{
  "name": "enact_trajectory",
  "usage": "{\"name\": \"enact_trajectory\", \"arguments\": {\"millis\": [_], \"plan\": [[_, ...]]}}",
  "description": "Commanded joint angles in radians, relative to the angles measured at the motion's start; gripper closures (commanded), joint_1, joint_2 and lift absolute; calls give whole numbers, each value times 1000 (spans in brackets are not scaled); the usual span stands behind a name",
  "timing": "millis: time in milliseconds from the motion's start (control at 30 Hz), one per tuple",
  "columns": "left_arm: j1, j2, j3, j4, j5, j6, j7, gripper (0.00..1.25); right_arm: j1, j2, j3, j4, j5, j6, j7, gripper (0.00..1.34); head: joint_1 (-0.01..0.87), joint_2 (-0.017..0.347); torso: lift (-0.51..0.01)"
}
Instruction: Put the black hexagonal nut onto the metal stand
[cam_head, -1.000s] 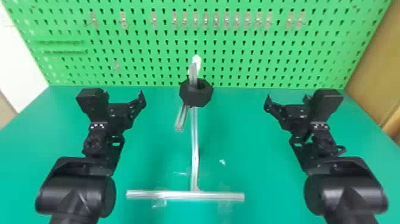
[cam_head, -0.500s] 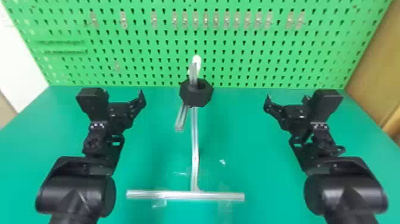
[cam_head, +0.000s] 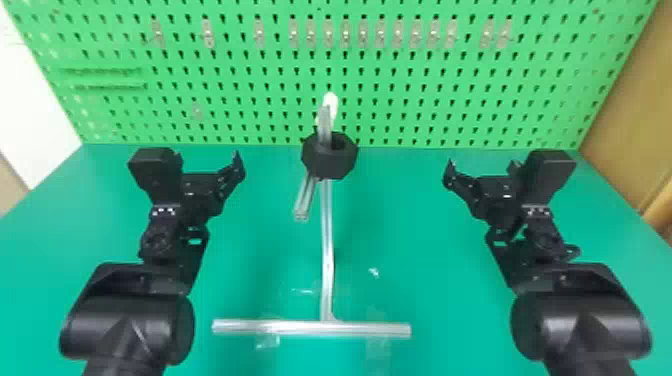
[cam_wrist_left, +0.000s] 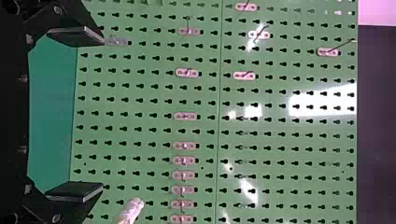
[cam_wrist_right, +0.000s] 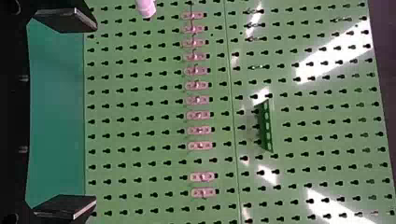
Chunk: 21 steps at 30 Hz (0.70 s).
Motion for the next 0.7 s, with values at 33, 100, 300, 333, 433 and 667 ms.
{"name": "enact_trajectory", "arguments": {"millis": [33,100,300,333,433,667], "plan": [[0,0,0,0,0,0,0,182,2,1,1,2,-1,2,0,-2,693,81,-1],[0,0,0,2,0,0,0,182,3,-1,3,2,-1,5,0,-2,693,81,-1],[8,0,-3,5,0,0,0,182,6,-12,9,2,8,22,0,-2,693,81,-1],[9,0,-2,5,0,0,0,182,6,-15,10,2,12,25,0,-2,693,81,-1],[11,0,0,5,0,0,0,182,5,-24,18,2,22,32,0,-2,693,81,-1],[12,0,0,5,0,0,0,182,0,-35,18,2,50,39,0,-2,693,81,-1]]}}
